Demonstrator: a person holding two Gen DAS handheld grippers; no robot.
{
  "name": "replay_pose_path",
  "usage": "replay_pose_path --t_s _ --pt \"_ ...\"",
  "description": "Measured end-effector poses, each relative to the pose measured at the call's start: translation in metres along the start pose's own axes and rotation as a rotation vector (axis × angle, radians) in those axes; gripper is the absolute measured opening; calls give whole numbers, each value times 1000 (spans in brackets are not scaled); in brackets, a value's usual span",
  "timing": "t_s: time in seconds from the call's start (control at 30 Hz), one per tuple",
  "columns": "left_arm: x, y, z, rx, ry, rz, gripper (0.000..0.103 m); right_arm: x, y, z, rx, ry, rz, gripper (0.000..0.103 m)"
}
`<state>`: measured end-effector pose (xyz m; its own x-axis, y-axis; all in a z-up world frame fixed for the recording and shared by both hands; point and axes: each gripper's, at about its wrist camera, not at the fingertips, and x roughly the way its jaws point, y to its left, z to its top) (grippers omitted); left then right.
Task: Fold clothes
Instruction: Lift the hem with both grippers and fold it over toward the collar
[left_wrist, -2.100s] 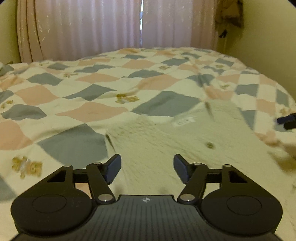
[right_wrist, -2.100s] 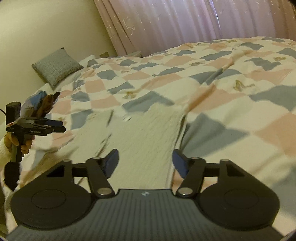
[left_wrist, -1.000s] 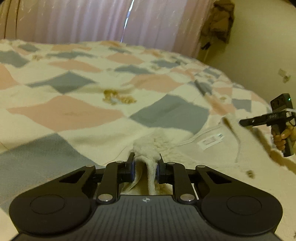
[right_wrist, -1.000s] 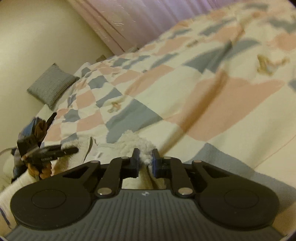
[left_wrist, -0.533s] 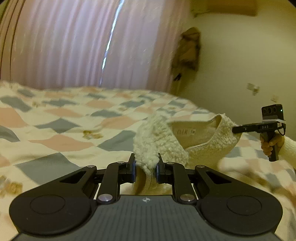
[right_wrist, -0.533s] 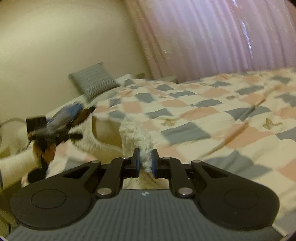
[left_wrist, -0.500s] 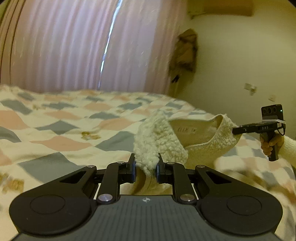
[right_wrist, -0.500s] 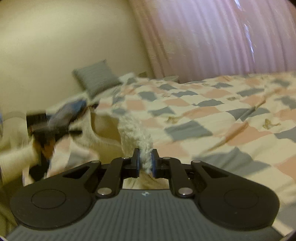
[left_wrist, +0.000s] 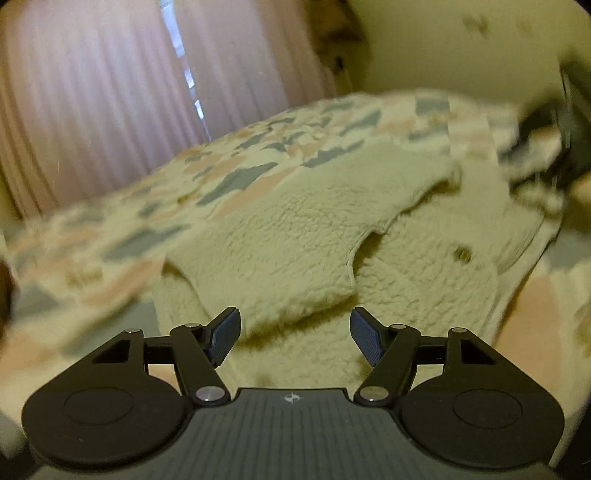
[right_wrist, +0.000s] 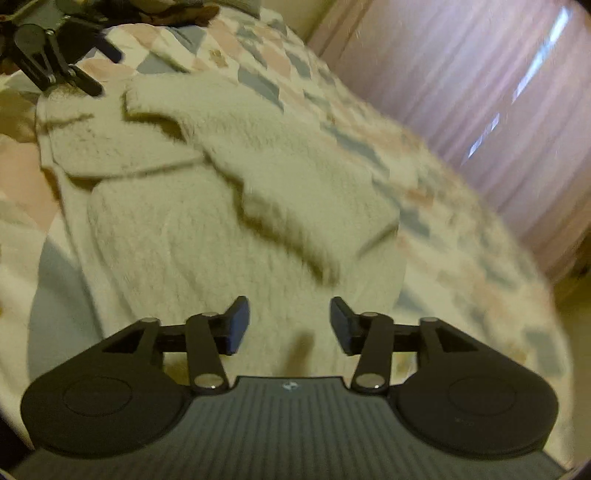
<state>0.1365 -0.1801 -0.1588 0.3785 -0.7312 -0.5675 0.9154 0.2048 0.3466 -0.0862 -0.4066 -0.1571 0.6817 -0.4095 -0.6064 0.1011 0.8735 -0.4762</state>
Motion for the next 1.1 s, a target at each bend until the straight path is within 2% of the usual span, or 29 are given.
replay_pose_path --t_s 0.03,0.13,0.17,0.27,0.3,0.33,0.37,0.4,0.43,0.47,0.57,0.73,0.9,1.1 --pt "6 -9 5 85 10 35 69 4 4 7 -47 -15 -29 58" --pt "26 -39 5 417 43 103 69 16 10 12 -157 -25 -80 59" --pt "32 -45 3 496 50 120 69 19 12 12 -190 -25 -92 59" --pt "44 -50 -3 632 47 133 67 30 18 12 -289 -24 -130 57" --pt "46 -51 -2 652 44 134 60 34 19 12 -322 -24 -143 55" --pt "49 -52 -2 672 41 136 45 37 21 12 -355 -23 -156 48" --pt "52 -53 -1 678 50 147 38 41 23 13 -388 -23 -168 38" --pt "58 -51 -1 682 66 161 27 44 25 13 -422 -23 -181 11" --pt "63 -51 -2 696 82 175 17 48 27 13 -455 -22 -193 8" --pt "66 -51 -3 714 95 189 16 51 29 13 -488 -22 -206 8" --pt "56 -48 2 664 81 166 12 59 33 13 -576 -23 -245 7" --pt "11 -44 12 536 30 154 12 10 39 7 -551 -48 -259 7" --pt "-1 -67 -3 485 77 148 13 -6 74 -21 -574 -2 -191 7" --pt "-20 -77 -17 407 87 138 13 -28 74 -26 -486 -2 -194 3"
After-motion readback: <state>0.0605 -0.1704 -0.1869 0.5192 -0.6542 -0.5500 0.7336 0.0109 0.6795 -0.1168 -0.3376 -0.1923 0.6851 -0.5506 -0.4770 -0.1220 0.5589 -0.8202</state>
